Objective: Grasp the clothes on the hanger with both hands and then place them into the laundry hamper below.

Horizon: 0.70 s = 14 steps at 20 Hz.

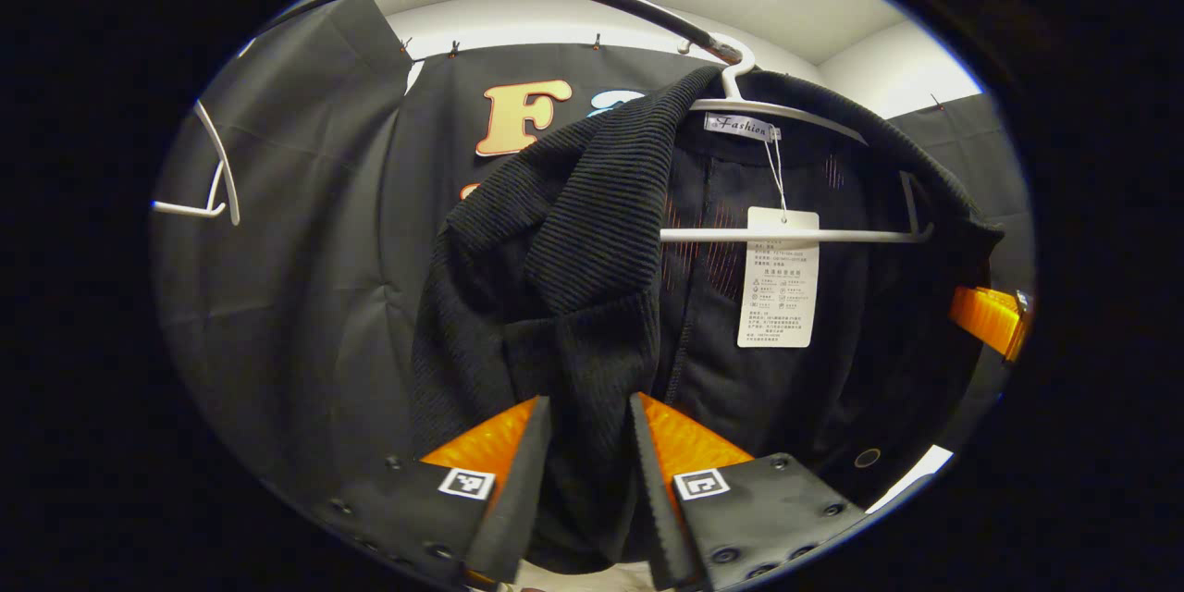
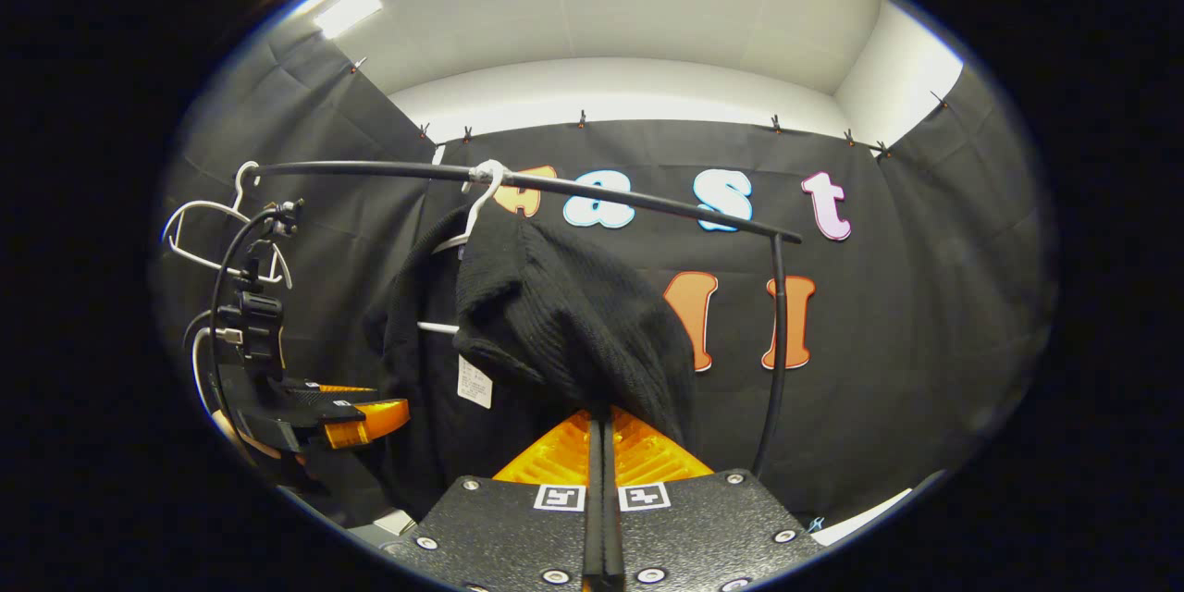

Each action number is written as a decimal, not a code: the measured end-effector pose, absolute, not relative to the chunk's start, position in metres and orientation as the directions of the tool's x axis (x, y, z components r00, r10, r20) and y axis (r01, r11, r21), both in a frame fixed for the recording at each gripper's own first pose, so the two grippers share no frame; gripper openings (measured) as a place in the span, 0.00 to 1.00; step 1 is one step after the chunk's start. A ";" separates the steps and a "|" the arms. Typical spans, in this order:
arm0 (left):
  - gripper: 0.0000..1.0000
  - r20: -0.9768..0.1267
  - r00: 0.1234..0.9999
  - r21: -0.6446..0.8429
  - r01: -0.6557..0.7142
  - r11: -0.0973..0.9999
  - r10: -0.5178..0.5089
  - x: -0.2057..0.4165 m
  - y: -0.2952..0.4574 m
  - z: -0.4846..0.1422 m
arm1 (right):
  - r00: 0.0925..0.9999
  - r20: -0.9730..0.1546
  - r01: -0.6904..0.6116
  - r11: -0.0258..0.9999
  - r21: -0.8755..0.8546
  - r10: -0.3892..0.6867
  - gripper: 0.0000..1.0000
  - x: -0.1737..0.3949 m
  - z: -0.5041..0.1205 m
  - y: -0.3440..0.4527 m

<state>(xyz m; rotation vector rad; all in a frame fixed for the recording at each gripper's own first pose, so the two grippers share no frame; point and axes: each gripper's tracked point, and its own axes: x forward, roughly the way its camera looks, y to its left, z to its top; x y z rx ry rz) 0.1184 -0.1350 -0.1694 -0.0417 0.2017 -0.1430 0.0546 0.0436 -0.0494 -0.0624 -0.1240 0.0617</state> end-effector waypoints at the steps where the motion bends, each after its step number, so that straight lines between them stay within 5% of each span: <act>1: 0.56 -0.199 0.967 -0.062 0.148 0.987 -0.158 0.118 -0.136 -0.169 | 0.990 0.131 -0.048 0.996 -0.069 0.056 0.00 0.054 -0.041 0.038; 4: 0.29 -0.205 0.961 -0.070 0.176 0.982 -0.187 0.117 -0.135 -0.164 | 0.988 0.150 -0.030 0.997 -0.069 0.040 0.06 0.049 -0.022 0.025; 5: 0.19 -0.214 0.958 -0.059 0.184 0.981 -0.192 0.116 -0.133 -0.163 | 0.987 0.155 -0.024 0.998 -0.066 0.034 0.00 0.049 -0.014 0.020; 8: 0.09 -0.214 0.960 -0.007 0.182 0.983 -0.179 0.113 -0.124 -0.155 | 0.986 0.166 0.016 0.998 -0.061 -0.005 0.00 0.049 0.008 -0.003; 14: 0.08 -0.186 0.966 -0.005 0.182 0.983 -0.180 0.108 -0.112 -0.131 | 0.970 0.210 0.141 0.988 -0.065 -0.125 0.00 0.051 0.048 -0.064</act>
